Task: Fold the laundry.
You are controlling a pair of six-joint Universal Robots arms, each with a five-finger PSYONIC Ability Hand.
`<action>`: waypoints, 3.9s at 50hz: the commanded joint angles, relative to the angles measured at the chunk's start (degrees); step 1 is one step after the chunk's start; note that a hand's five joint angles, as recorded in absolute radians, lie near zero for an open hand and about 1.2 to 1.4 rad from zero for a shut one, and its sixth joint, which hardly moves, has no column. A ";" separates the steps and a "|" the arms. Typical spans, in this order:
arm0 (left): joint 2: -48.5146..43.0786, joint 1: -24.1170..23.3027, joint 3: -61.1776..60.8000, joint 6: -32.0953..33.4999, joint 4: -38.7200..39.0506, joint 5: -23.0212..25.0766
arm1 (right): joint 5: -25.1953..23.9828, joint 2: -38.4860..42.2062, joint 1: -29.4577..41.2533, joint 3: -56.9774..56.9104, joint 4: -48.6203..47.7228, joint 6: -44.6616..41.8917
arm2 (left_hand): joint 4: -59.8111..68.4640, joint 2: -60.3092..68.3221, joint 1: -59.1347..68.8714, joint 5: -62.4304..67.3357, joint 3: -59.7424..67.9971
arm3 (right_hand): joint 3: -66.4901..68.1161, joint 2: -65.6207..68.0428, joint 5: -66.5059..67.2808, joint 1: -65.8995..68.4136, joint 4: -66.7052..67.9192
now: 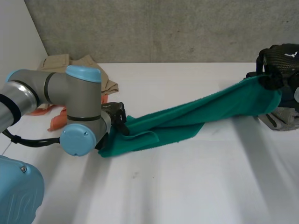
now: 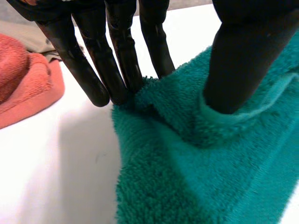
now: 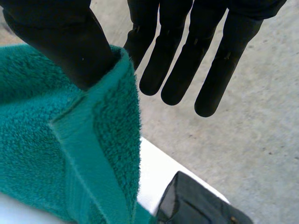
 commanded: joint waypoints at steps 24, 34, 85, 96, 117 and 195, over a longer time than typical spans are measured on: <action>14.98 1.31 19.86 28.26 36.96 7.21 | 13.52 14.22 6.76 -25.21 -41.13 3.72 | 31.36 31.22 31.20 31.62 31.39 | 11.97 12.32 13.02 14.52 11.53; 19.55 5.18 -8.67 28.43 33.45 7.11 | 4.21 6.76 5.10 -4.94 -28.40 6.00 | 31.36 31.22 31.20 31.62 31.39 | 11.97 12.32 13.02 14.52 11.53; 14.37 17.93 -30.34 22.72 19.20 18.64 | 1.04 14.66 2.46 10.66 -13.97 -5.07 | -22.79 -22.93 -22.94 -22.53 -22.75 | 11.97 12.32 13.02 14.52 11.53; 8.75 13.36 -23.75 27.02 19.47 11.96 | 1.04 14.57 2.11 11.09 -13.79 -5.07 | -22.29 -22.42 -22.44 -22.03 -22.25 | 11.97 12.32 13.02 14.52 11.53; 8.04 10.45 -16.54 30.89 17.54 7.12 | 0.77 11.14 1.31 11.36 -10.46 -5.33 | 31.36 31.22 31.20 31.62 31.39 | 11.97 12.32 13.02 14.52 11.53; -3.21 8.17 -0.89 42.23 13.14 6.51 | 9.65 23.10 1.49 -14.83 10.46 -0.50 | 31.36 31.22 31.20 31.62 31.39 | 11.97 12.32 13.02 14.52 11.53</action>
